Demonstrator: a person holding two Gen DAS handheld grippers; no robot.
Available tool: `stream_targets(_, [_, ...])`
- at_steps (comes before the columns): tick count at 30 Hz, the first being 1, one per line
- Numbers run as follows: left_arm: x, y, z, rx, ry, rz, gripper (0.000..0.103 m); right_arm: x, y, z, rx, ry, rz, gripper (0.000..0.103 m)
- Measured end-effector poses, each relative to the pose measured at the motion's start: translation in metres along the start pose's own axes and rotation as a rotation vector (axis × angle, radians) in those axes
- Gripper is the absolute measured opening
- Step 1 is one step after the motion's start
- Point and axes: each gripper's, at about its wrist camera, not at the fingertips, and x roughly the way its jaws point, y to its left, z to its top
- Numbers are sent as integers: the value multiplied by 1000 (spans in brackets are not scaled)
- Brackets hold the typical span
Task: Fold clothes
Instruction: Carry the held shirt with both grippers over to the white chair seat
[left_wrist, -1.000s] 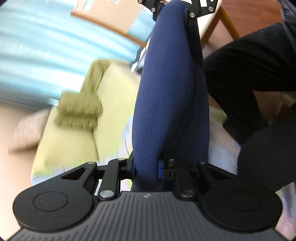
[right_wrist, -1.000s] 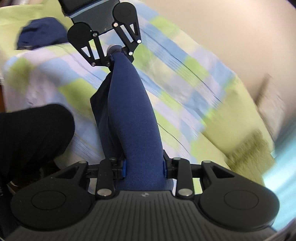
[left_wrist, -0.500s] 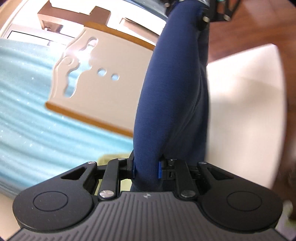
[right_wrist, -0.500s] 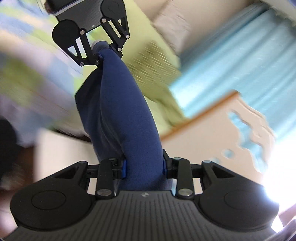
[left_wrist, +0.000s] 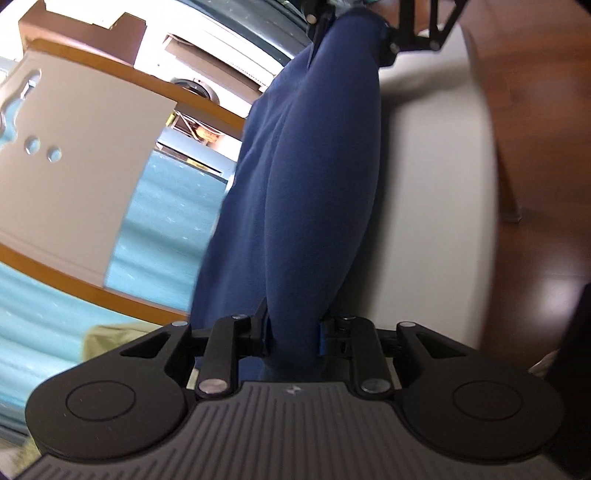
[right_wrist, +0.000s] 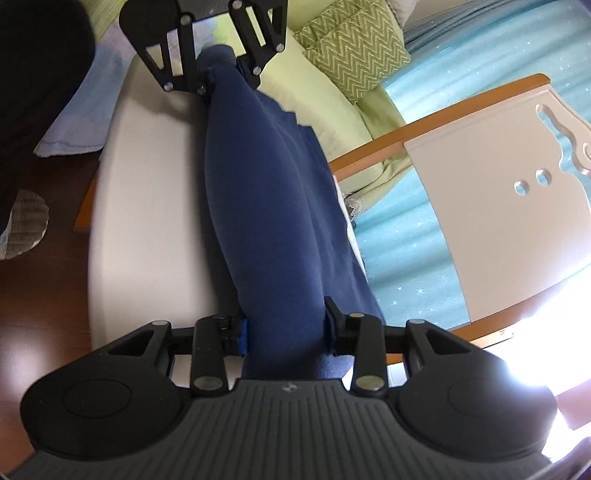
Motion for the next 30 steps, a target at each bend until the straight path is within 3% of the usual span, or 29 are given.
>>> stream_targets(4, [-9,-8,10,-12,7,-20,41,-9,12,-9,12,8,-5,37])
stream_targets(11, [-8,10,17,-52,37,-12,38,-14,18,17,94,-7,-10,39])
stream_targets(18, [-7,9,19,-111,43,-18,40,9,10,12,138,8,-25,40])
stream_targets(22, [-23,10,15,-144,49,-50,44,-4,14,21,131,11,-46,53])
stream_targets(24, [-37,11,10,-165,35,-61,44,-14,13,21,215,12,-45,59])
stream_targets(27, [-49,19,4,-207,13,-79,44,-31,12,16,345,12,-39,60])
stream_targets(30, [-67,29,2,-283,-45,-90,46,-56,12,7,552,-4,-48,60])
